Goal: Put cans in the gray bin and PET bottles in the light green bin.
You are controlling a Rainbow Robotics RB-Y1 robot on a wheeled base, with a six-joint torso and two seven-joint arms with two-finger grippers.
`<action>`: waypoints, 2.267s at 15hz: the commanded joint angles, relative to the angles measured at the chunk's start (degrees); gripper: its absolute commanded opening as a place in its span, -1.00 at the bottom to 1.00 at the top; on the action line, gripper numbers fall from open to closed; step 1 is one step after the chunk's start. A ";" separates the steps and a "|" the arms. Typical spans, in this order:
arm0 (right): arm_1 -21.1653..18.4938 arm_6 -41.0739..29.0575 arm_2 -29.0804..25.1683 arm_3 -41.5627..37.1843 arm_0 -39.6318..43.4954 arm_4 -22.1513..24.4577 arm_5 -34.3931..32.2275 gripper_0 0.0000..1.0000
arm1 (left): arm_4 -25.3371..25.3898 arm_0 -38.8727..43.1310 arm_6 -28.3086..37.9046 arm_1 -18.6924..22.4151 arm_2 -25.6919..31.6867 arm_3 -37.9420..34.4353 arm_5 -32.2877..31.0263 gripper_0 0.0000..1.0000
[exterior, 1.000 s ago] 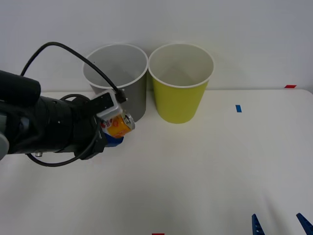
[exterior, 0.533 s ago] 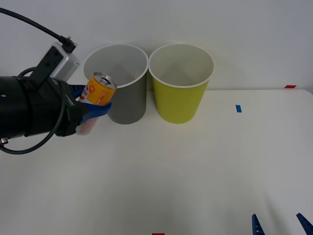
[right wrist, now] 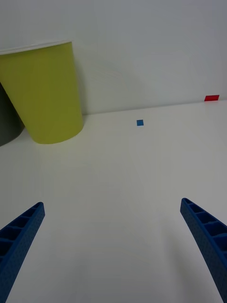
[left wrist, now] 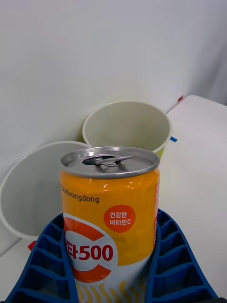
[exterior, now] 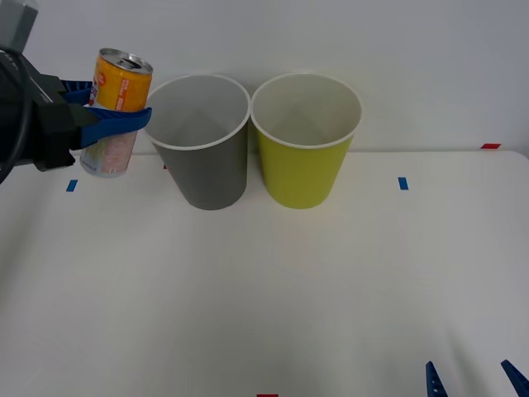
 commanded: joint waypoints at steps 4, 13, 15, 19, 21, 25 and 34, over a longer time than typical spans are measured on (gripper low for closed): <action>0.00 0.00 0.00 0.00 0.00 0.00 0.00 1.00 | 2.50 -7.33 1.43 3.35 0.46 9.96 -0.41 -1.00; 0.00 0.00 0.00 0.00 0.00 0.00 0.00 1.00 | 1.18 -18.23 0.64 2.56 -3.76 24.72 -0.50 -1.00; 0.00 0.00 0.00 0.00 0.00 0.00 0.00 1.00 | 0.48 -18.93 0.37 2.21 -4.99 26.13 -1.90 -1.00; 0.00 0.00 0.00 0.00 0.00 0.00 0.00 1.00 | -3.57 -19.72 0.55 2.21 -9.65 26.57 -7.79 -1.00; 0.00 0.00 0.00 0.00 0.00 0.00 0.00 1.00 | -4.27 -19.72 0.90 2.21 -12.46 27.53 -11.92 -1.00; 0.00 0.00 0.00 0.00 0.00 0.00 0.00 1.00 | -4.62 -19.72 0.81 2.21 -18.52 30.96 -21.06 -1.00; 0.00 0.00 0.00 0.00 0.00 0.00 0.00 1.00 | -5.76 -22.97 0.20 2.21 -32.59 40.63 -39.26 -1.00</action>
